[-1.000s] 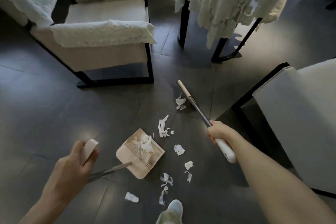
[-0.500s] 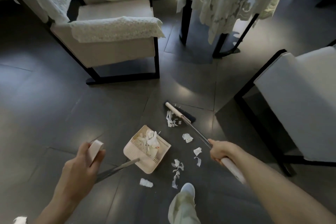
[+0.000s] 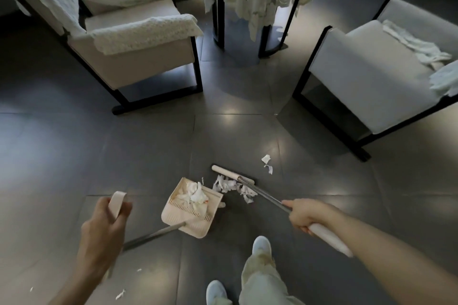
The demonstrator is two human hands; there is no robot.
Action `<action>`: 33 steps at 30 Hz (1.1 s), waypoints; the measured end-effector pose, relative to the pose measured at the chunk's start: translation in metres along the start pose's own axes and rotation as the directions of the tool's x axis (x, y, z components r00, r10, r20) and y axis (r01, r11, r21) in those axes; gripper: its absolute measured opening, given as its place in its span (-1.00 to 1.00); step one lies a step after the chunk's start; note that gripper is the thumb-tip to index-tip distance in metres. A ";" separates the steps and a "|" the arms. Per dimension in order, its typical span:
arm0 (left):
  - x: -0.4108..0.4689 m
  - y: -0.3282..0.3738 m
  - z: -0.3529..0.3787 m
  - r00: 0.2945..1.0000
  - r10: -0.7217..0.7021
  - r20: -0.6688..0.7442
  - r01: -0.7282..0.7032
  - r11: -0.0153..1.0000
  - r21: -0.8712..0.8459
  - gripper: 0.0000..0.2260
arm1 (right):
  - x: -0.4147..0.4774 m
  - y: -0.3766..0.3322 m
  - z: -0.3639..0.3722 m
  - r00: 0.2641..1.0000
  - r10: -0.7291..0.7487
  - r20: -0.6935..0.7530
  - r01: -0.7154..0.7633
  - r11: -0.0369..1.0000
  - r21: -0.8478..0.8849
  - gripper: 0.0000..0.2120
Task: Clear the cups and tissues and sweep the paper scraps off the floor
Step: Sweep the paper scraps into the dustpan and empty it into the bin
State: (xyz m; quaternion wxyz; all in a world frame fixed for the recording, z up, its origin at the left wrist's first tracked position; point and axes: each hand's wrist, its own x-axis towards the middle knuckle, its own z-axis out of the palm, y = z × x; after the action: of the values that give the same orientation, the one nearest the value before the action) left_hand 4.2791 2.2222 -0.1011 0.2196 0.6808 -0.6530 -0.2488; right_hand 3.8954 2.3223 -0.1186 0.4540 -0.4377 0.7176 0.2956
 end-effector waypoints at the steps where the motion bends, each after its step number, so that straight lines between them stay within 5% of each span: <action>1: -0.008 -0.007 -0.005 1.000 -0.002 0.007 0.002 1.000 0.004 -0.75 | -0.004 0.002 0.006 1.000 -0.003 -0.018 0.004 0.999 0.052 -0.21; 15: -0.063 -0.039 -0.017 0.991 -0.095 0.095 0.082 0.988 0.133 -0.84 | 0.039 0.060 0.010 0.971 0.140 -0.193 -0.027 0.869 0.494 -0.53; 21: -0.035 -0.037 -0.001 0.990 0.018 0.137 -0.039 0.987 0.157 -0.85 | 0.065 0.033 0.017 0.993 0.083 -0.088 -0.033 0.884 0.466 -0.43; 26: 0.005 -0.021 0.022 0.974 0.116 0.195 -0.136 0.987 0.088 -0.82 | 0.052 -0.020 0.040 0.999 0.049 -0.018 -0.027 0.788 0.615 -0.32; 33: 0.039 0.001 0.041 0.963 0.108 0.246 -0.141 0.983 0.119 -0.72 | -0.001 -0.101 0.080 0.991 0.005 0.137 -0.081 0.827 0.557 -0.11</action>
State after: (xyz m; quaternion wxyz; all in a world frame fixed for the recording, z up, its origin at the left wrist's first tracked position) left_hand 4.2541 2.1847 -0.1345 0.1080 0.6168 -0.7316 -0.2695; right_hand 4.0180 2.3436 -0.1530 0.6011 -0.2486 0.7516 0.1099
